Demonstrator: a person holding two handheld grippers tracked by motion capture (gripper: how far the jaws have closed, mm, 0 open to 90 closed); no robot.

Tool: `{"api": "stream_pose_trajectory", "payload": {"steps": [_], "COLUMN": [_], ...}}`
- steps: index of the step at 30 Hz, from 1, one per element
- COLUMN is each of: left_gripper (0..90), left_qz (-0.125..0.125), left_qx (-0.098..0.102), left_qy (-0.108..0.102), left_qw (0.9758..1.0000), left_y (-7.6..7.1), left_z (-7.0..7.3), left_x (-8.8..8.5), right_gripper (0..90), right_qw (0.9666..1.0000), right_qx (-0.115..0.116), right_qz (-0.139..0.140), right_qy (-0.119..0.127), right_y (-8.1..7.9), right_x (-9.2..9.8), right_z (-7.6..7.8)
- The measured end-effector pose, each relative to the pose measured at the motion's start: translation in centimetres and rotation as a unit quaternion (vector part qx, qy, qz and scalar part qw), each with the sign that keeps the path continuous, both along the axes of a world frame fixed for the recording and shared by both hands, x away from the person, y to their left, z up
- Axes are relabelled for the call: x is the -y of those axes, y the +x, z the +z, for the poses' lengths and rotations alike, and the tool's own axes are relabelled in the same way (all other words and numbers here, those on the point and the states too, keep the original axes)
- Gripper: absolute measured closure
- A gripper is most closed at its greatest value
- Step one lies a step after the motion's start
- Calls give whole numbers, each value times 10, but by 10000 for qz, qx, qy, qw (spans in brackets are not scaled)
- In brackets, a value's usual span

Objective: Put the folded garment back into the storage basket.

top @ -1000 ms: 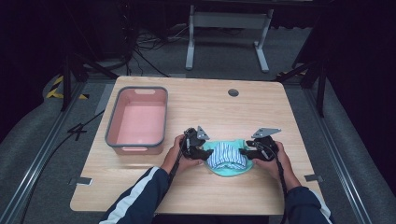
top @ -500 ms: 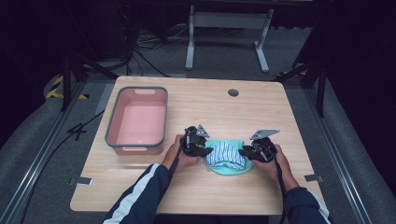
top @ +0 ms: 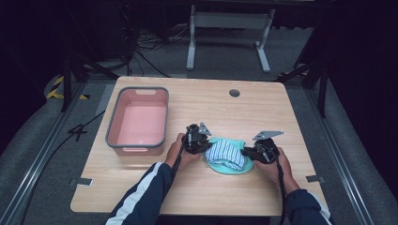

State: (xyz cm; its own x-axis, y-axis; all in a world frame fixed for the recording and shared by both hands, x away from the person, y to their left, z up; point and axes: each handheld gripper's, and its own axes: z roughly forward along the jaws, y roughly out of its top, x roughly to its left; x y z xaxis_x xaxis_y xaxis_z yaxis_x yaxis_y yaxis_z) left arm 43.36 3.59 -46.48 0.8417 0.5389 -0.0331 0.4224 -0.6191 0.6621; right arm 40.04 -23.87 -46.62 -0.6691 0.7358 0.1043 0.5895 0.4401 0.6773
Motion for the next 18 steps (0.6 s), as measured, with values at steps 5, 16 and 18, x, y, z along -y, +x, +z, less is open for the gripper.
{"api": "stream_pose_trajectory", "payload": {"steps": [5, 16, 18], "left_gripper": [850, 855, 855], "left_qz": [-11, 24, 10], "left_qx": [117, 255, 321], "left_qy": [29, -141, -135], "left_qw": [9999, 9996, 9994], "left_y": [-2, -8, -9], "left_z": [6, 25, 31], "left_x": [-2, -5, -6], "right_gripper": [823, 826, 826], "right_qw": [9998, 9986, 9982], "right_qx": [19, 159, 187], "right_qz": [-21, -59, -27], "right_qy": [212, 498, 561], "right_y": [-3, -10, -10], "right_x": [2, 6, 7], "right_z": [6, 19, 22]}}
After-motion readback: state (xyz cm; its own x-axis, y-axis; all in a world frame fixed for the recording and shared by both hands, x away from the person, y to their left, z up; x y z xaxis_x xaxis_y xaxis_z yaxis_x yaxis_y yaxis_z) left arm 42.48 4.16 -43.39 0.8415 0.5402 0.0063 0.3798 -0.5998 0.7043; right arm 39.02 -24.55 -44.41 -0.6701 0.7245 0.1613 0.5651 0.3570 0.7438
